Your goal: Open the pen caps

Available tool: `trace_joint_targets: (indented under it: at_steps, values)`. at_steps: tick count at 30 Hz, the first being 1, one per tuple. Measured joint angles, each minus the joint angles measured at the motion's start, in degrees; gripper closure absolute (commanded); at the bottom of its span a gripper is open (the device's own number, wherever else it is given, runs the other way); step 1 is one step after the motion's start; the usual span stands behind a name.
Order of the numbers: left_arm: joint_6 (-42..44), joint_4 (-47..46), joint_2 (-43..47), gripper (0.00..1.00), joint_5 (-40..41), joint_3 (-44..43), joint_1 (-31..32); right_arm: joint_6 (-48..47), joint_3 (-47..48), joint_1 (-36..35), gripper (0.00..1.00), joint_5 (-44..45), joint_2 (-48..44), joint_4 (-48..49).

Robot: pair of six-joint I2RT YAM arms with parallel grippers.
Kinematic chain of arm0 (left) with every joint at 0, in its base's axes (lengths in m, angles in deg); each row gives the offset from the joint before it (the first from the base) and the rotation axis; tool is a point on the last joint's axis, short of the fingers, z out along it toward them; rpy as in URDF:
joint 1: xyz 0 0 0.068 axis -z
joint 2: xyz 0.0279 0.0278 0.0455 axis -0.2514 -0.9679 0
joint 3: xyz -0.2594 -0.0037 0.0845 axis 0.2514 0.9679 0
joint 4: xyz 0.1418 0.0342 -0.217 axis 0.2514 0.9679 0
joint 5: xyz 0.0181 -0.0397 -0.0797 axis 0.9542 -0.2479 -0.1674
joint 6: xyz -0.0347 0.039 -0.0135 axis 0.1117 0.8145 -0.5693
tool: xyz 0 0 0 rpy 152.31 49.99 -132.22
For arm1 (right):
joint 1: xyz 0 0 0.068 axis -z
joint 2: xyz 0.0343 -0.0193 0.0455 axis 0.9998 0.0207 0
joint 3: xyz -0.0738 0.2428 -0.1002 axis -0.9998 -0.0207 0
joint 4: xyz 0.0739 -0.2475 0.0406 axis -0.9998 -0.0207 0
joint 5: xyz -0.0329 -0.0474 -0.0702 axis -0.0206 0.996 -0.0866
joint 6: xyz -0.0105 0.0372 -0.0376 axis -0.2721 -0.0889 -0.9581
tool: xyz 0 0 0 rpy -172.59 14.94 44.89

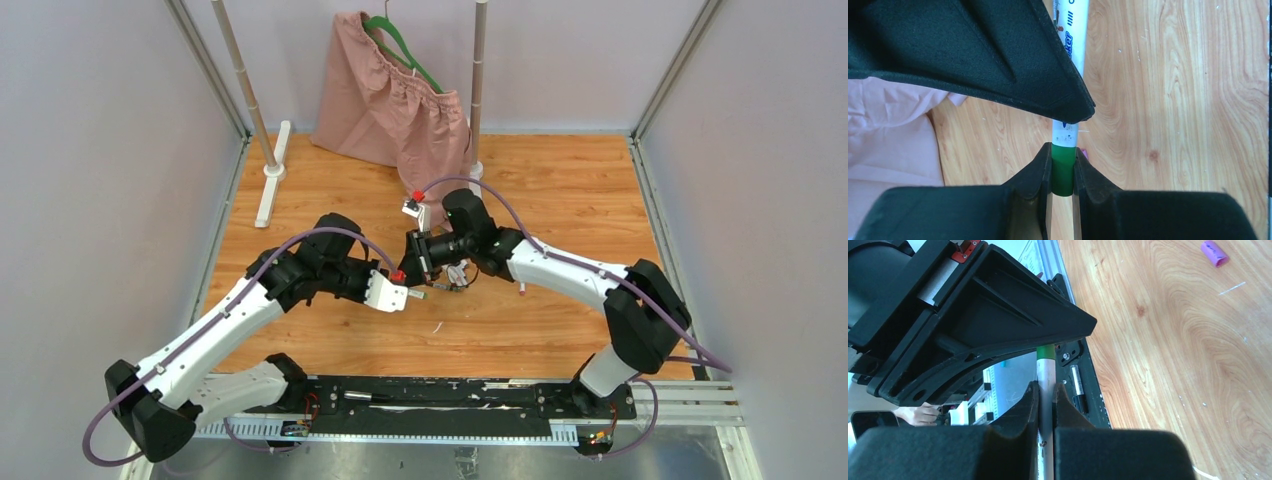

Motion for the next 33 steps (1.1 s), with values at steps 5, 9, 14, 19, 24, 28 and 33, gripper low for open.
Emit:
trace_joint_targets:
  at_steps: [5,9,14,19,24,28,33]
  values:
    - [2.54,-3.39,-1.25,1.0,-4.57,1.4,-3.39,-0.79,-2.69,0.96,1.0,2.69,-2.08,1.16]
    - [4.79,-4.26,-2.43,1.0,-0.35,1.81,-11.04,-2.8,-6.29,2.91,1.0,1.62,-6.8,-4.24]
    - [7.06,-4.37,-4.42,1.0,4.07,3.32,-15.3,-6.14,-8.74,5.11,1.0,0.83,-9.2,-12.59]
    - [5.51,-5.95,-7.1,1.0,5.11,4.04,-16.22,-9.9,-9.07,8.11,1.0,10.25,-12.66,-19.71]
    - [-0.68,-10.01,-13.38,1.0,5.25,4.33,-16.74,-12.5,-9.79,9.05,1.0,33.79,-17.03,-21.68]
    - [-5.51,-13.77,-19.28,1.0,5.31,4.79,-18.36,-13.35,-12.11,10.01,1.0,49.29,-15.17,-19.8]
    - [-9.09,-18.99,-25.16,1.0,5.33,4.83,-20.87,-13.99,-14.43,10.82,1.0,62.31,-9.27,-17.09]
